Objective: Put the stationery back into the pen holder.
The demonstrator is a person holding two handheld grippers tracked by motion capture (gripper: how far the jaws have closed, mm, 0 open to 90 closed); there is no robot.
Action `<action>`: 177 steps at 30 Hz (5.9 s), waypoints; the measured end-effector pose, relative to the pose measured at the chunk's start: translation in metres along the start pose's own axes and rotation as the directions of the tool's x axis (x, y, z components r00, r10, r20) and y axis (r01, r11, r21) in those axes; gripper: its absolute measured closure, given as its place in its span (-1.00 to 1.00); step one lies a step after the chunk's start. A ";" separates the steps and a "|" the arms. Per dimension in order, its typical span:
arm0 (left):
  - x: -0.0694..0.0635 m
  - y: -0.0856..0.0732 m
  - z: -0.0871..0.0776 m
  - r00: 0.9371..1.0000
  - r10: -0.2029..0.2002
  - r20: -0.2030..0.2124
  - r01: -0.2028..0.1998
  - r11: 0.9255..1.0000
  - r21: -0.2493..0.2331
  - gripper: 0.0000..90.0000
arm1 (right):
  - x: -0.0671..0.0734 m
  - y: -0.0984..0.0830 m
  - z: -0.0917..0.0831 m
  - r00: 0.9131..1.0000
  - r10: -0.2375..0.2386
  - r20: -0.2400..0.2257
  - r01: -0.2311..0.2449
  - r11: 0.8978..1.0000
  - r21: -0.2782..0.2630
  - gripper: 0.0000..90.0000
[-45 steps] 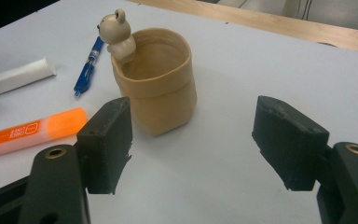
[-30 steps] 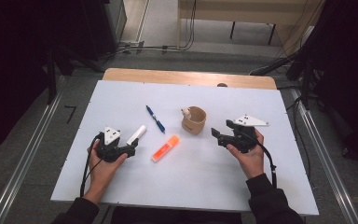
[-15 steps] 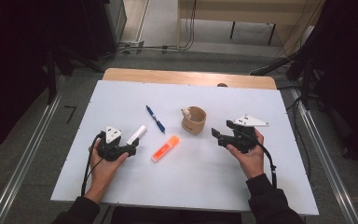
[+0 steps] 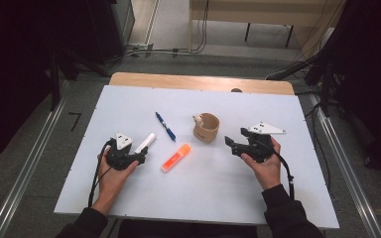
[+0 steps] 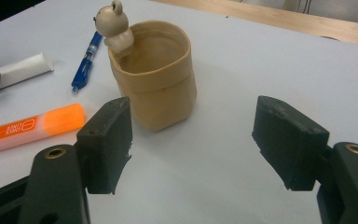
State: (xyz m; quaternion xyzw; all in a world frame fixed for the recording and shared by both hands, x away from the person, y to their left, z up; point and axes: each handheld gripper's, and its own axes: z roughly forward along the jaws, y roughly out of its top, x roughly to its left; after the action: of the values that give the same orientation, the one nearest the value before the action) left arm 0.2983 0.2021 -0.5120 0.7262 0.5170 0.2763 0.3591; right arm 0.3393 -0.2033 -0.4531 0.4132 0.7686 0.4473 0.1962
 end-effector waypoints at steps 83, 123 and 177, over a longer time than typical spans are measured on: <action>-0.026 0.023 -0.024 0.973 -0.014 0.231 0.041 0.993 -0.110 0.59 | 0.005 -0.001 0.005 1.000 0.003 -0.013 -0.003 1.000 0.015 -0.58; -0.072 0.044 -0.016 0.946 0.028 0.324 0.033 0.983 -0.182 0.59 | 0.017 0.003 0.007 0.999 -0.005 -0.041 0.005 1.000 -0.001 -0.58; -0.129 0.049 -0.002 0.923 0.081 0.376 0.004 0.976 -0.220 0.59 | 0.048 0.015 0.024 0.987 0.039 -0.158 -0.047 0.998 -0.044 -0.51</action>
State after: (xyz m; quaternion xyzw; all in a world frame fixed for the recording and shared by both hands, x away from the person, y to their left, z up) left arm 0.2835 0.0697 -0.4747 0.7328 0.3892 0.1907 0.5245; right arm 0.3345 -0.1474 -0.4494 0.3884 0.7617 0.5007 0.1352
